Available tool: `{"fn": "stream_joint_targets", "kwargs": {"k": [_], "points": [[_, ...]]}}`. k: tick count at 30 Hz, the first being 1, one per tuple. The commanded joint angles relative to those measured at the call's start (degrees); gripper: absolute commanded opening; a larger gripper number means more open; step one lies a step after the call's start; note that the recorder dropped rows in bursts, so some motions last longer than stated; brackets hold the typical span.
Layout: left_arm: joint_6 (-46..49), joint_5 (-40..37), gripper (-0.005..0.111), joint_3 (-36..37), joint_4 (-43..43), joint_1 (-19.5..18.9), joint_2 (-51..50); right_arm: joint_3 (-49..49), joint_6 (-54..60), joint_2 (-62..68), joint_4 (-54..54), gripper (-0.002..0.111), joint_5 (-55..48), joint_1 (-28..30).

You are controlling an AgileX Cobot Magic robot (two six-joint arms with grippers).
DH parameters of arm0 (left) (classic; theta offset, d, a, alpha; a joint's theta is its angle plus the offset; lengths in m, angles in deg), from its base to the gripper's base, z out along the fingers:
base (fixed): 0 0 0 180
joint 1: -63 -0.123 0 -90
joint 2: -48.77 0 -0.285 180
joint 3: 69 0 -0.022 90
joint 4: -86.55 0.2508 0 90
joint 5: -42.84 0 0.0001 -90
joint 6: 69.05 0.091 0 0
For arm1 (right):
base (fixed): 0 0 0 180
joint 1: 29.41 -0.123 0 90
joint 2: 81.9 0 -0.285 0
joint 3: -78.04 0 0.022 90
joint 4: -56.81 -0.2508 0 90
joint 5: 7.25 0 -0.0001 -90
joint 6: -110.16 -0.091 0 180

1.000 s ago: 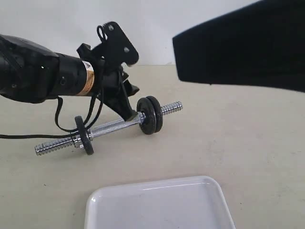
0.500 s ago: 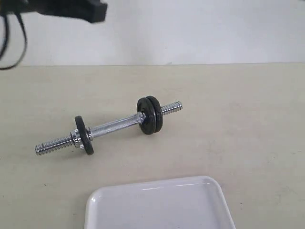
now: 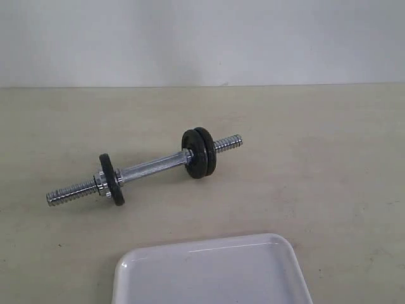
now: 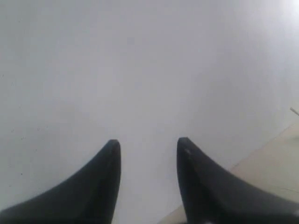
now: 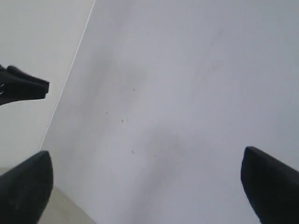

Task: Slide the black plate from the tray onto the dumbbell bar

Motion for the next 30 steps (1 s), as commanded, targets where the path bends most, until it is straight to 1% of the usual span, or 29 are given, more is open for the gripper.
{"fn": "stream_joint_targets", "kwargs": {"k": [1, 3, 6, 8, 9, 13, 15, 20, 22, 25, 27, 30], "points": [[-2.8, 1.1, 0.035, 8.5, -0.2, -0.1, 11.6, -0.2, -0.7, -6.9, 3.2, 0.105, -0.4, 0.2], [-4.2, 0.8, 0.034, 11.6, -0.4, -0.1, 16.2, -0.2, -1.8, -6.9, 5.4, 0.105, -0.8, 0.2], [-4.8, 0.0, 0.034, 15.5, -1.0, -0.1, 22.8, -0.6, -4.4, -6.9, 10.1, 0.105, -4.4, 0.1], [-4.8, -2.2, 0.034, 18.0, -0.7, -0.1, 26.0, -0.6, -5.6, -6.9, 16.2, 0.105, -7.1, 0.2], [-4.5, -5.1, 0.034, 19.2, -0.6, -0.1, 27.7, -0.4, -7.2, -6.9, 19.9, 0.105, -7.4, 0.2], [-1.6, -14.9, 0.034, 24.0, -0.5, -0.1, 30.7, 2.2, -20.6, -6.9, 34.3, 0.105, -2.5, 0.1], [-1.6, -19.5, 0.034, 26.1, -0.9, -0.1, 30.8, 4.1, -23.3, -6.9, 38.0, 0.105, -1.0, 0.1], [-1.9, -25.2, 0.034, 30.6, -1.1, -0.1, 30.8, 11.3, -23.7, -6.9, 39.3, 0.105, 3.7, 0.1], [-3.0, -29.0, 0.034, 31.9, -1.1, -0.1, 30.8, 15.0, -26.6, -6.9, 39.3, 0.105, 7.1, 0.1], [-6.4, -34.4, 0.033, 32.9, -1.4, -0.1, 30.8, 20.9, -33.7, -6.9, 39.3, 0.105, 15.8, 0.1], [-6.6, -35.2, 0.033, 33.2, -1.7, -0.1, 30.8, 25.0, -38.0, -6.9, 39.1, 0.105, 22.7, 0.1], [-6.6, -33.8, 0.033, 33.4, -1.5, -0.1, 30.8, 31.9, -43.1, -6.9, 38.6, 0.105, 32.9, 0.1]]}}
